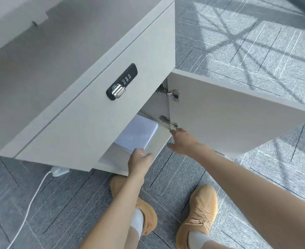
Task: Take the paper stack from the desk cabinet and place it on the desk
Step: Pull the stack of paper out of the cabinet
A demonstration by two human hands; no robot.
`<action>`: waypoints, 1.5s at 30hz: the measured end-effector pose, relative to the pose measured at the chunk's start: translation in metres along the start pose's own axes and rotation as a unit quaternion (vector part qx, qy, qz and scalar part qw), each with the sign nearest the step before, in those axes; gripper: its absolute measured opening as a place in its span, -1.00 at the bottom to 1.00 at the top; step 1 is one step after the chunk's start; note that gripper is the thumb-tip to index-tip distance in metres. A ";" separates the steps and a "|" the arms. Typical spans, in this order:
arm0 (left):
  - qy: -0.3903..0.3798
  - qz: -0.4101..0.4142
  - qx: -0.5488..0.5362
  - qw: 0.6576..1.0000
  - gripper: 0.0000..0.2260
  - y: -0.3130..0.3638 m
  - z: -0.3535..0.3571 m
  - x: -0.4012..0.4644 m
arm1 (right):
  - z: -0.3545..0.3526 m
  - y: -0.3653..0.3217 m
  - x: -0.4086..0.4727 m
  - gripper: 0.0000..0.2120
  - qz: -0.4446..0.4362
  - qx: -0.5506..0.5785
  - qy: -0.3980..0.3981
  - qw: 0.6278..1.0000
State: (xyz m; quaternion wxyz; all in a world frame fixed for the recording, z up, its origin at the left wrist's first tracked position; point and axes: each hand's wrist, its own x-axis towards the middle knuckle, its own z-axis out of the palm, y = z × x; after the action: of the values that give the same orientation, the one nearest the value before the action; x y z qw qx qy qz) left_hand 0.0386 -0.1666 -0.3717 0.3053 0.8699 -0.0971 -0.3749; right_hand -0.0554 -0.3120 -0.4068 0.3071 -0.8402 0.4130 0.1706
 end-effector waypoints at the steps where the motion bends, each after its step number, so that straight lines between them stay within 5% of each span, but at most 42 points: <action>1: 0.006 -0.024 -0.027 0.999 -0.91 -0.005 0.004 0.015 | 0.008 -0.002 0.013 -0.43 -0.007 -0.001 -0.006 1.000; 4: 0.005 -0.090 -0.116 0.989 -0.78 -0.018 0.016 0.059 | 0.032 -0.009 0.051 -0.46 -0.020 0.015 -0.033 0.999; 6: 0.000 -0.127 -0.220 0.967 -0.91 -0.028 0.027 0.089 | 0.044 -0.013 0.075 -0.48 -0.013 0.042 -0.055 0.997; 9: 0.022 -0.168 -0.296 0.940 -0.72 -0.050 0.045 0.128 | 0.062 -0.015 0.110 -0.48 0.000 0.063 -0.069 0.996; 12: 0.060 -0.176 -0.288 0.939 -0.89 -0.067 0.059 0.159 | 0.077 -0.016 0.142 -0.43 -0.013 0.061 -0.064 0.996; 15: 0.113 -0.193 -0.281 0.933 -0.81 -0.078 0.067 0.182 | 0.086 -0.019 0.172 -0.40 -0.032 0.040 -0.042 0.998; 18: 0.148 -0.190 -0.262 0.935 -0.48 -0.087 0.072 0.208 | 0.089 -0.024 0.202 -0.42 -0.041 0.026 -0.014 0.999; 22: 0.182 -0.224 -0.241 0.927 -0.32 -0.092 0.078 0.233 | 0.098 -0.032 0.234 -0.40 -0.040 0.001 0.001 0.999; 28: 0.200 -0.237 -0.210 0.927 -0.44 -0.099 0.086 0.251 | 0.115 -0.031 0.260 -0.22 -0.030 -0.041 -0.001 0.999; 37: 0.216 -0.219 -0.187 0.933 -0.72 -0.105 0.089 0.226 | 0.133 -0.017 0.239 -0.53 0.041 -0.003 0.026 0.999; 45: 0.203 -0.194 -0.125 0.952 -0.63 -0.123 0.124 0.184 | 0.147 0.033 0.195 -0.63 0.073 0.065 0.072 0.993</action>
State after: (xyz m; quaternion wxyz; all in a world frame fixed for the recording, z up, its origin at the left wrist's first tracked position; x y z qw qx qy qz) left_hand 0.0722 -0.1985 -0.6213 0.3466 0.8847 0.1850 -0.2510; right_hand 0.0304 -0.3457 -0.6357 0.3171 -0.7963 0.5044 0.1044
